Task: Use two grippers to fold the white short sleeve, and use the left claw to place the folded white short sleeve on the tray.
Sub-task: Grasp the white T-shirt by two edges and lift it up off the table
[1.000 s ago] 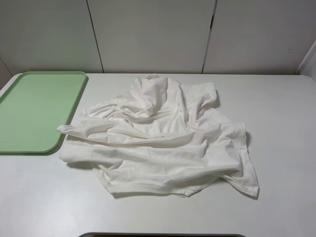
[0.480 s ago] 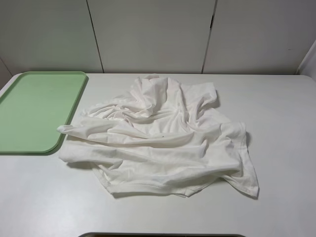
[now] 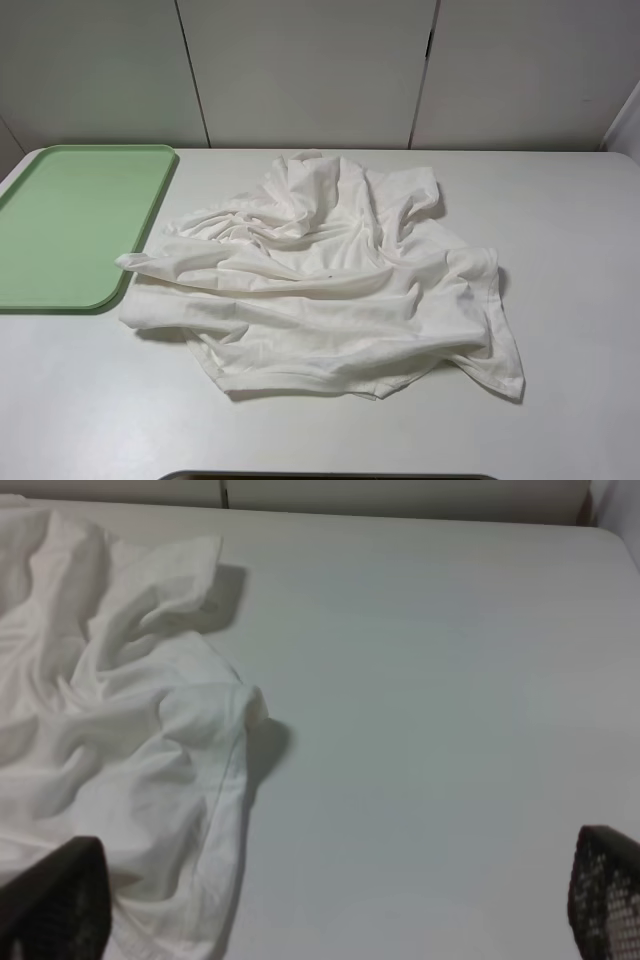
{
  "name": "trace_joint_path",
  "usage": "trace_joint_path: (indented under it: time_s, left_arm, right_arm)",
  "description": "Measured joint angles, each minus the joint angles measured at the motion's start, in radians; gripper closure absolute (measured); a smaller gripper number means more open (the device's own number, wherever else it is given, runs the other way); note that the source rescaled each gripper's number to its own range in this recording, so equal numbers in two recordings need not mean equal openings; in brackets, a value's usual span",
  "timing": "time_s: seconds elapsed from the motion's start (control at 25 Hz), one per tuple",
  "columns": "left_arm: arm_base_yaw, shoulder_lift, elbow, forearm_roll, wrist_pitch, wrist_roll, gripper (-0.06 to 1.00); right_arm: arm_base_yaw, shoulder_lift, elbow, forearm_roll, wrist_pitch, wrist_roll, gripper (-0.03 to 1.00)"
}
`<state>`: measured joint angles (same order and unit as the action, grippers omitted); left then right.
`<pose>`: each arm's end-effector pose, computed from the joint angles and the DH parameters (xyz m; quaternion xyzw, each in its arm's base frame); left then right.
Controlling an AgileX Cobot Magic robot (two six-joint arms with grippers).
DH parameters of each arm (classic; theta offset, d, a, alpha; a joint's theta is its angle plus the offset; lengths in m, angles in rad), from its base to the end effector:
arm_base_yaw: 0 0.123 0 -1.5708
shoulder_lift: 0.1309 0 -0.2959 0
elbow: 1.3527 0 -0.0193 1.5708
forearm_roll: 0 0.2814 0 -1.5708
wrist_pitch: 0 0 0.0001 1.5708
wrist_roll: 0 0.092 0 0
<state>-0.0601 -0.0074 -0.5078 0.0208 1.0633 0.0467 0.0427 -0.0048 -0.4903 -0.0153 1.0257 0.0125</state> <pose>0.0097 0.0011 0.2938 0.0449 0.8487 0.0069 0.5269 0.0140 -0.0006 0.2915 -0.0126 0.8452 0.0071 0.5343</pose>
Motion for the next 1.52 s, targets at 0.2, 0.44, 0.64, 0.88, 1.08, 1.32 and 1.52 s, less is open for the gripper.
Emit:
trace_joint_path:
  time_s: [0.2,0.44,0.64,0.88,1.08,1.32,1.52]
  left_arm:
    - [0.000,0.003,-0.003,0.000,0.000,0.000,-0.05]
    - [0.000,0.125,-0.087,0.000,0.001,0.002,-0.03]
    - [0.000,0.338,-0.226,0.000,0.006,0.087,-0.03]
    - [-0.017,0.700,-0.443,0.000,0.068,0.268,-0.03]
    - [-0.207,0.931,-0.556,0.026,0.056,0.322,-0.03]
    - [-0.416,1.100,-0.566,0.065,0.032,0.345,-0.02]
    - [-0.509,1.189,-0.566,0.068,0.024,0.349,-0.02]
  right_arm:
    - [0.000,0.024,-0.001,0.008,0.000,0.000,-0.03]
    - [0.000,0.159,-0.065,0.027,-0.007,-0.001,-0.03]
    - [0.000,0.466,-0.237,0.049,-0.041,-0.065,-0.03]
    - [0.000,0.782,-0.378,0.116,-0.080,-0.273,-0.03]
    - [0.072,0.993,-0.453,0.137,-0.127,-0.406,-0.03]
    - [0.237,1.189,-0.478,0.138,-0.198,-0.537,-0.03]
    - [0.344,1.305,-0.478,0.123,-0.234,-0.593,-0.03]
